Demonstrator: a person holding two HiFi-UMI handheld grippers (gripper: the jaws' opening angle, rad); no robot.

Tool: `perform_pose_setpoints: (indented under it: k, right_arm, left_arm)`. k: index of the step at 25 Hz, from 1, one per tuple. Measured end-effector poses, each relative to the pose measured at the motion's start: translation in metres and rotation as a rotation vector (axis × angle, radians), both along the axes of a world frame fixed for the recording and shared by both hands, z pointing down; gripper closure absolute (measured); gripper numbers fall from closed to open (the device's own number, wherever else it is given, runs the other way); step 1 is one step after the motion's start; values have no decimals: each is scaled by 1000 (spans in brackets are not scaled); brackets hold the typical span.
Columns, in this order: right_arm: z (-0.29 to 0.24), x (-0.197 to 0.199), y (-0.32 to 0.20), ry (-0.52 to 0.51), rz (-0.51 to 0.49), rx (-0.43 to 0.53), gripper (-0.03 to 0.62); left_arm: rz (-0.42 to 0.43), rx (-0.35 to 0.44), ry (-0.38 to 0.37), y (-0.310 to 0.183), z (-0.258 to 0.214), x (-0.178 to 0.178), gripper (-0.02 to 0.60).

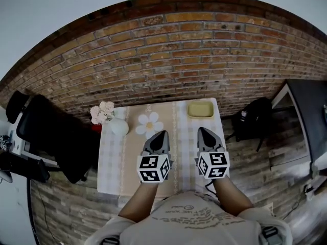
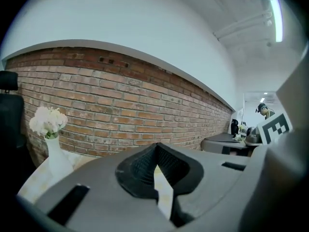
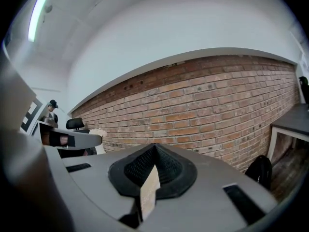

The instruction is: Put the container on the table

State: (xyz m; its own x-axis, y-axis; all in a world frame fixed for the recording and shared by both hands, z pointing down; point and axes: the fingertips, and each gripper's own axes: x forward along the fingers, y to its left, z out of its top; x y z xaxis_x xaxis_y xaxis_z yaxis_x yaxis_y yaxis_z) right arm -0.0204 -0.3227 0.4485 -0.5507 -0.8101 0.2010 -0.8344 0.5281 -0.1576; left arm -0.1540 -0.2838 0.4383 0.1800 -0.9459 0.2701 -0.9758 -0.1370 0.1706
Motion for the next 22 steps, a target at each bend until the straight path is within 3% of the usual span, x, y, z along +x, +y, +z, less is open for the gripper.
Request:
perform_pose_setpoints:
  k: [22]
  right_arm:
    - [4,14,12,40,27,9,592]
  left_arm:
    - [43,4,20,4,0,15,575]
